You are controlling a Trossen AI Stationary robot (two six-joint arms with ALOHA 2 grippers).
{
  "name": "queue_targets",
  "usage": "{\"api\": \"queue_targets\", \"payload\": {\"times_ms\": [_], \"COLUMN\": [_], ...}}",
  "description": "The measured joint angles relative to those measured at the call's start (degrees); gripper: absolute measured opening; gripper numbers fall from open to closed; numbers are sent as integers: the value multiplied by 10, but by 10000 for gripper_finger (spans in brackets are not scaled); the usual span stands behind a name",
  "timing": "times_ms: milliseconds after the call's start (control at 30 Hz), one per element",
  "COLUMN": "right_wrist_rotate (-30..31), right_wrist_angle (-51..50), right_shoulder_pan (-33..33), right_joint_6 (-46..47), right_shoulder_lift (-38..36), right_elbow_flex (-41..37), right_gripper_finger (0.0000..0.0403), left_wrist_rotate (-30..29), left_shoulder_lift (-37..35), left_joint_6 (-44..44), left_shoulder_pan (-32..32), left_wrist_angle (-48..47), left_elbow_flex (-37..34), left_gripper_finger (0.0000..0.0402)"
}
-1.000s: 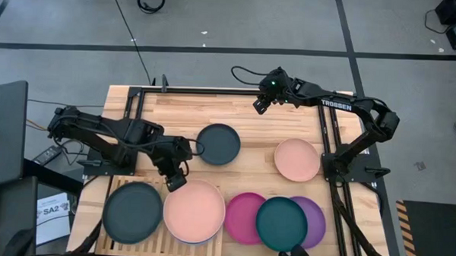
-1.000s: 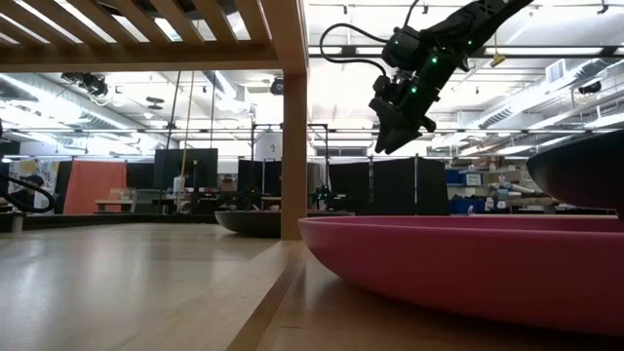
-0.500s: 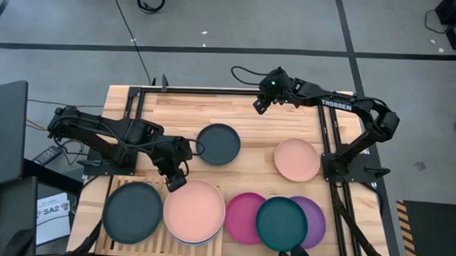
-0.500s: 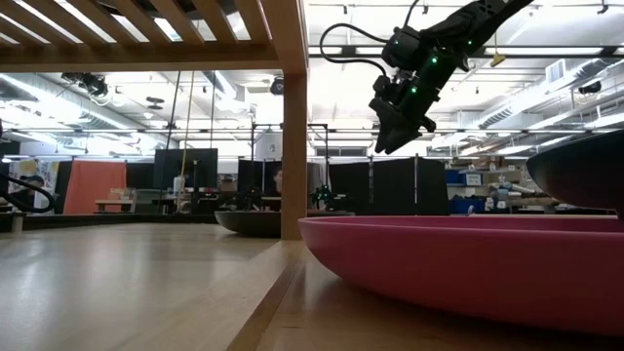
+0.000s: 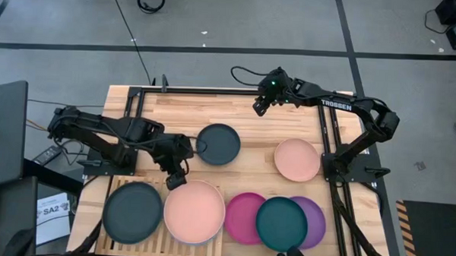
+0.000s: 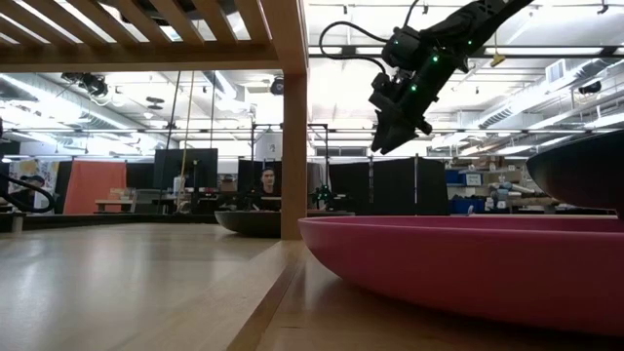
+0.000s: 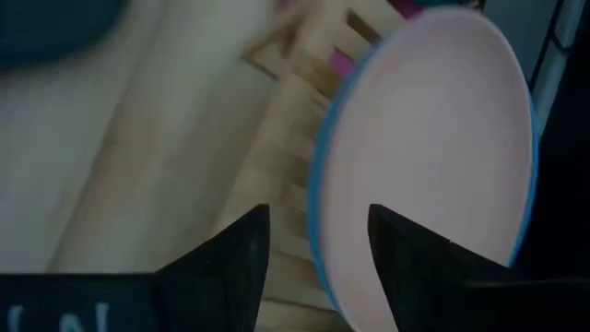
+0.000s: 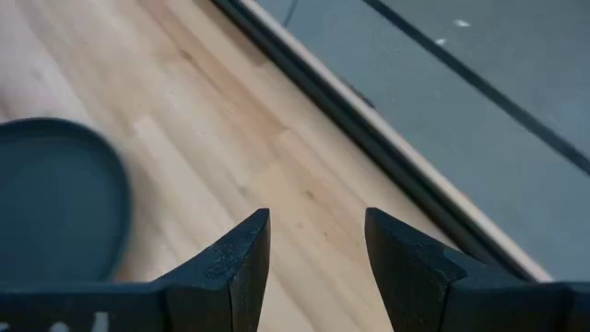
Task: Place and stack plates onto a shelf
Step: Stack the top dark green plate on top of the dark green plate on the shelf
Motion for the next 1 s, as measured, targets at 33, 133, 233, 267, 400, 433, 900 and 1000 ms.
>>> {"api": "queue_targets", "payload": {"times_ms": [33, 133, 233, 267, 400, 433, 900, 1000], "right_wrist_rotate": [-11, -34, -39, -39, -43, -43, -43, -43], "right_wrist_angle": [0, 0, 0, 0, 0, 0, 0, 2], "right_shoulder_pan": [0, 2, 12, 17, 40, 47, 116, 125], "right_joint_6": [0, 13, 32, 34, 36, 41, 119, 121], "right_shoulder_lift": [0, 0, 0, 0, 0, 0, 0, 0], "right_elbow_flex": [0, 0, 0, 0, 0, 0, 0, 0], "right_gripper_finger": [184, 184, 184, 184, 184, 184, 184, 184], "left_wrist_rotate": [0, -1, 0, 0, -1, 0, -1, 0], "left_shoulder_lift": [0, 0, 0, 0, 0, 0, 0, 0], "left_joint_6": [8, 40, 81, 94, 139, 147, 233, 247], "left_shoulder_pan": [7, 34, 69, 83, 144, 160, 347, 370], "left_wrist_angle": [0, 0, 0, 0, 0, 0, 2, 1], "left_elbow_flex": [0, 0, 0, 0, 0, 0, -2, -13], "left_gripper_finger": [192, 192, 192, 192, 192, 192, 192, 192]}}
